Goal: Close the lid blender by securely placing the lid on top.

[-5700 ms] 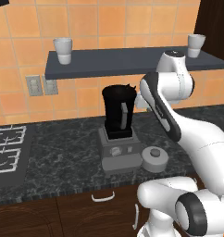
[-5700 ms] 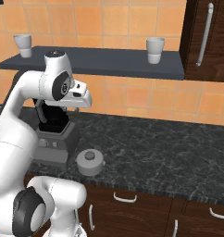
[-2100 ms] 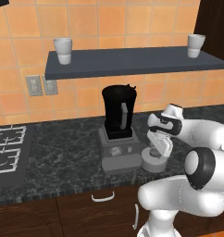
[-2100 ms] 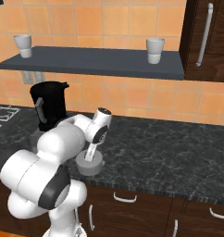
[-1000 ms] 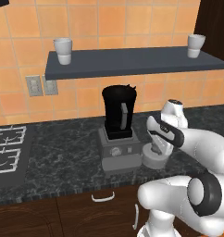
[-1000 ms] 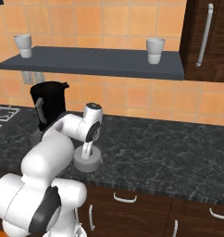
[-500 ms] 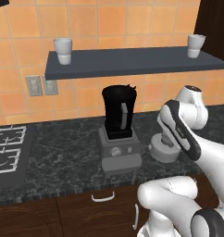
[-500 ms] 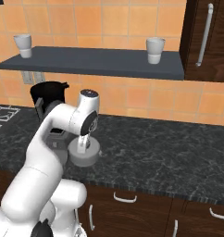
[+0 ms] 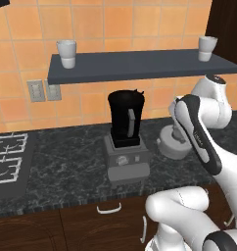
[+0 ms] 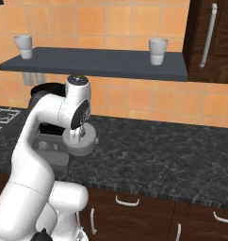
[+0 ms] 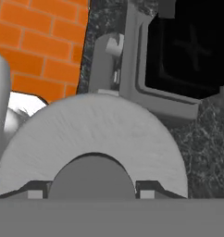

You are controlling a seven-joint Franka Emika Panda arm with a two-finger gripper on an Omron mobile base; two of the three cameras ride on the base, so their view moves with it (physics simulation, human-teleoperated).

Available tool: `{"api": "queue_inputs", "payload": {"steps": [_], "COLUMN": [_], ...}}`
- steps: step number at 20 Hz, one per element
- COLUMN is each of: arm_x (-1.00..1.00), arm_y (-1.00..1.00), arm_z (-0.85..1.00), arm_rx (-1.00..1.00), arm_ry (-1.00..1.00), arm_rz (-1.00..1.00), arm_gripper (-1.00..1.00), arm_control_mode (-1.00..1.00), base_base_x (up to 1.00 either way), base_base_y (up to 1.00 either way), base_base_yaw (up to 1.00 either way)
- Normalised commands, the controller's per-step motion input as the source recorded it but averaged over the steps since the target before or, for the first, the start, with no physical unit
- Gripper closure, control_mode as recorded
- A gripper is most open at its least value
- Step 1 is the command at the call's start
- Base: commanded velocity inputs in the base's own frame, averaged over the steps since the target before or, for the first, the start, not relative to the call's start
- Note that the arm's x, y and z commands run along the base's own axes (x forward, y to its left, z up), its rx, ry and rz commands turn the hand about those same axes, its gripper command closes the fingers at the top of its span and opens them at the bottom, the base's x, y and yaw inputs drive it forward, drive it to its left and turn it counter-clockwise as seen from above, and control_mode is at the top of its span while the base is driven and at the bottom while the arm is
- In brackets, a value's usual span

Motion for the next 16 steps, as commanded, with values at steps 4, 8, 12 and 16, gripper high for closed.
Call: {"api": "queue_inputs", "payload": {"steps": [4,8,12,16], "arm_x": [0.0,0.0,0.0,0.0], "arm_y": [0.25,0.24,0.2,0.34], "arm_z": [1.0,1.0,1.0,1.0], "arm_rx": [0.0,0.0,0.0,0.0], "arm_ry": [-0.22,-0.29,-0.25,-0.18], "arm_rz": [0.0,0.0,0.01,0.02], "arm_gripper": [1.0,1.0,1.0,1.0], "arm_control_mode": [-1.0,-1.0,-1.0,-1.0], "base_base_x": [0.0,0.0,0.0,0.0], "base_base_y": [0.0,0.0,0.0,0.0], "base_base_yaw": [0.0,0.0,0.0,0.0]}}
